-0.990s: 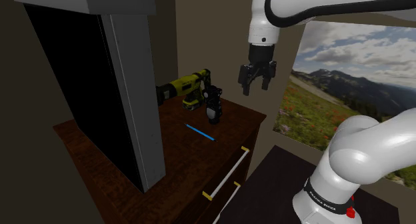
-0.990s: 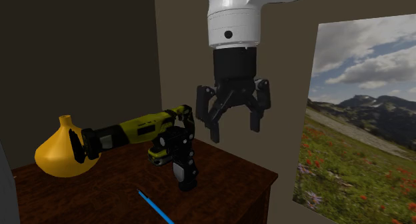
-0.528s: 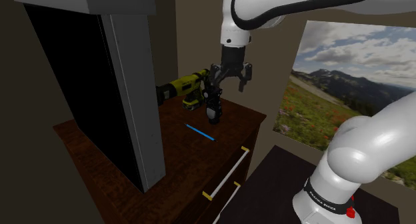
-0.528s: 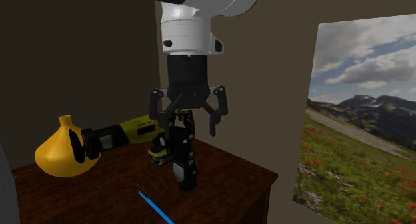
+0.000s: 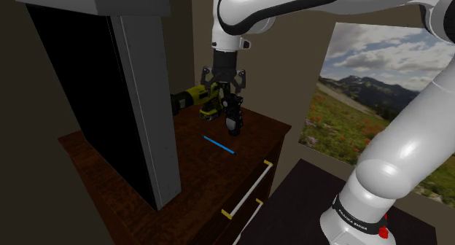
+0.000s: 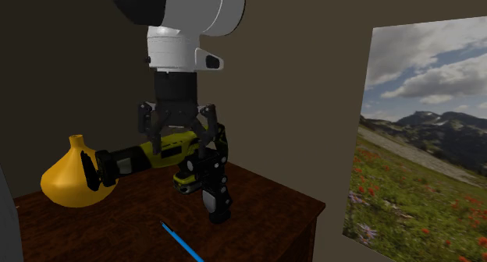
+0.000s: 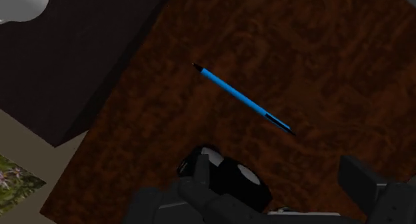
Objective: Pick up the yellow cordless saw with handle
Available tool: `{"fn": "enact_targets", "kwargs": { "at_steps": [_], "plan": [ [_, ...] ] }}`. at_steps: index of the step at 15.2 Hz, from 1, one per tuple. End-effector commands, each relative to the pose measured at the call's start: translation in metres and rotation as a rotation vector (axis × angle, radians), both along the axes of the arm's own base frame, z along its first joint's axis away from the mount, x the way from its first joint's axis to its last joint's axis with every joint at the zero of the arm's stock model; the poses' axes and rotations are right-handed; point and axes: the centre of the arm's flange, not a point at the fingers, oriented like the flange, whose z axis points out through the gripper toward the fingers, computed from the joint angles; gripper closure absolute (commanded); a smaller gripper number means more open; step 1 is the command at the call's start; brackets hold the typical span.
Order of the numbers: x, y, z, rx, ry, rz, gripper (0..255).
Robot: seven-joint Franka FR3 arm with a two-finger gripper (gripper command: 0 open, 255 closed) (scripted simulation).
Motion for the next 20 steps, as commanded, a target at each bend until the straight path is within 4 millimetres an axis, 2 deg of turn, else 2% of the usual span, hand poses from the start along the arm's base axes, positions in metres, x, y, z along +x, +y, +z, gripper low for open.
{"fn": "enact_targets", "kwargs": {
  "at_steps": [1,7,13,20],
  "plan": [
    [0.025,0.003,-0.004,0.006,-0.008,-0.084,0],
    [0.099,0.0,-0.009,0.018,-0.029,-0.32,0],
    [0.169,-0.019,-0.014,0.031,-0.049,-0.551,0],
    [0.169,-0.019,-0.051,0.031,-0.049,-0.551,0]
  ]
}}
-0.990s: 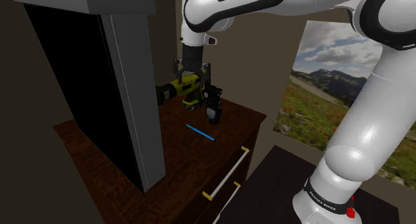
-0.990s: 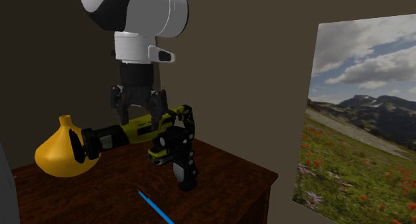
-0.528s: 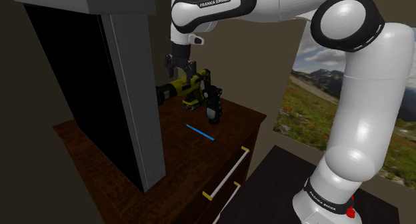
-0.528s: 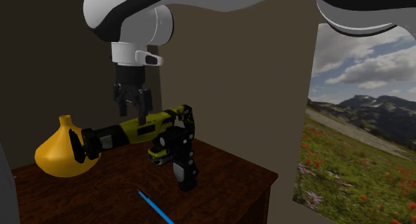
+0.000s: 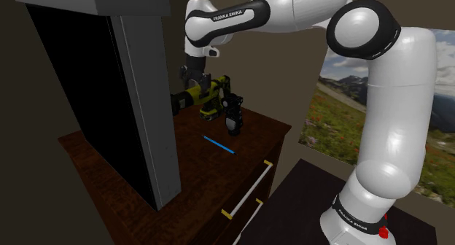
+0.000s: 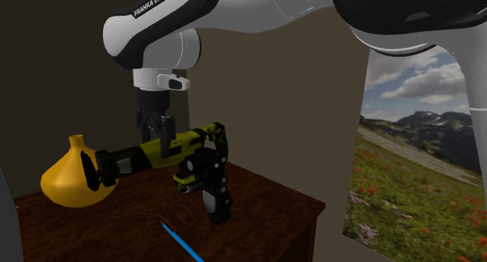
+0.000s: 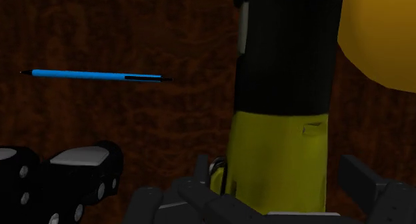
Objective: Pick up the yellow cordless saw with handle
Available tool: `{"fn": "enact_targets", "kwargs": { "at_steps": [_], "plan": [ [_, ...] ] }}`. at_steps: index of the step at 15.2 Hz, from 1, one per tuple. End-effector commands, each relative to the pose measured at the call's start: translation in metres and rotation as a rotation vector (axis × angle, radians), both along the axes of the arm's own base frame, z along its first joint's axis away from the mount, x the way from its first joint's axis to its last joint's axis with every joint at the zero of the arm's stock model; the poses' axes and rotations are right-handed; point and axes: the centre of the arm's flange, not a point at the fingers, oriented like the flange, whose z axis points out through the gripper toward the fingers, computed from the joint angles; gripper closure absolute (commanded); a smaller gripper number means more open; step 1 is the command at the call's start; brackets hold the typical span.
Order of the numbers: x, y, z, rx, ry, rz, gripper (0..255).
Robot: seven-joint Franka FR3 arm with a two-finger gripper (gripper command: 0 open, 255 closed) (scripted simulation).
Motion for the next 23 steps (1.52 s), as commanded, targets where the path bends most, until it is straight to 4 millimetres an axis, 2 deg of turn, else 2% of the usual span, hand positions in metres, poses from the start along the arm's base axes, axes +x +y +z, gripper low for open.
{"fn": "enact_targets", "kwargs": {
  "at_steps": [1,2,3,12,23],
  "plan": [
    [0.0,0.0,-0.009,0.0,0.0,0.0,0],
    [0.0,0.0,-0.009,0.0,0.0,0.0,0],
    [0.0,-0.001,-0.009,0.0,0.0,0.0,255],
    [0.0,0.0,-0.009,0.0,0.0,0.0,255],
    [0.0,0.0,0.049,0.0,0.0,0.0,255]
  ]
}}
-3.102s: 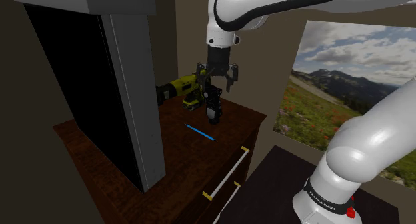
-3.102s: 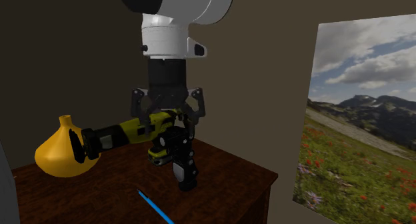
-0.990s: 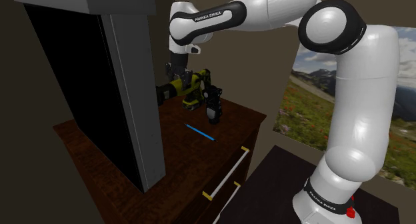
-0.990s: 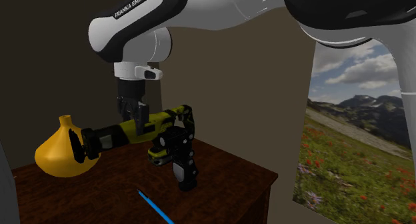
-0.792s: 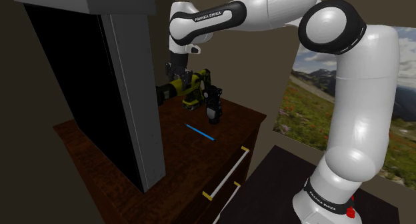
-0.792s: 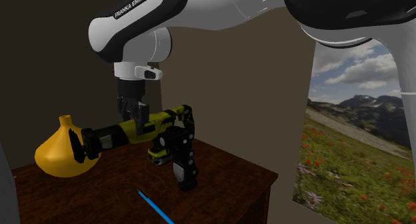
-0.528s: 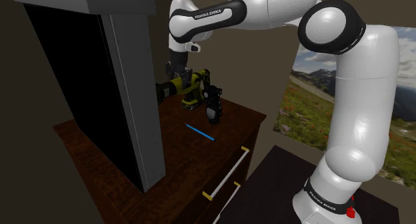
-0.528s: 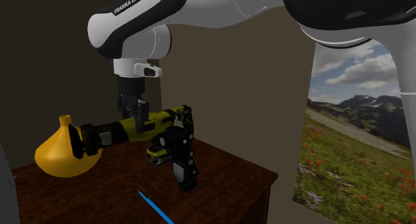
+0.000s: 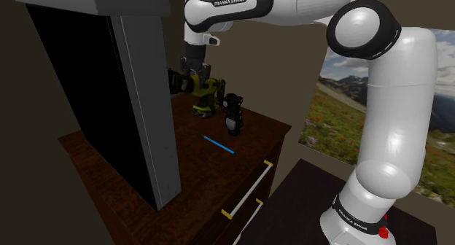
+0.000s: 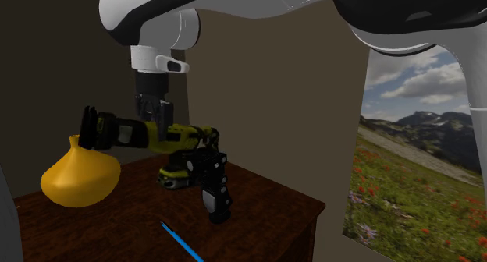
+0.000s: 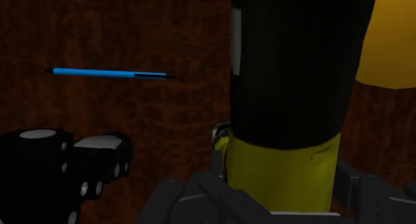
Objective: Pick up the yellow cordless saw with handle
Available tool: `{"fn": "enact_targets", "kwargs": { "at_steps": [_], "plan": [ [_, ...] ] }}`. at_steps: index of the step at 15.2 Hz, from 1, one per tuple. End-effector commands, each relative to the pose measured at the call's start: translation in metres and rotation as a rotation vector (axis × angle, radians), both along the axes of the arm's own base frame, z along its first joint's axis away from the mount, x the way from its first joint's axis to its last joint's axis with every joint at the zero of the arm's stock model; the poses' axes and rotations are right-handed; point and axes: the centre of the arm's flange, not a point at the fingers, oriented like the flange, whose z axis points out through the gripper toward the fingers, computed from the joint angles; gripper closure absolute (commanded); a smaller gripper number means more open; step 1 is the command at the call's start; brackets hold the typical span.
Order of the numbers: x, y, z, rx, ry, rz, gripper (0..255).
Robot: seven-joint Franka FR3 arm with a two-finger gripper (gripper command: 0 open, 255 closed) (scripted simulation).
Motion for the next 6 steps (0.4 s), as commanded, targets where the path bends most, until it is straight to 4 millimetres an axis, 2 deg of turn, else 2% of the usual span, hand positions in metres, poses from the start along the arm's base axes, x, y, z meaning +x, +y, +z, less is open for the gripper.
{"fn": "enact_targets", "kwargs": {
  "at_steps": [1,4,6],
  "plan": [
    [0.0,0.001,0.013,0.0,-0.004,0.0,255],
    [0.0,0.001,0.029,0.0,-0.004,0.0,255],
    [0.0,0.001,0.03,0.0,-0.004,0.0,255]
  ]
}}
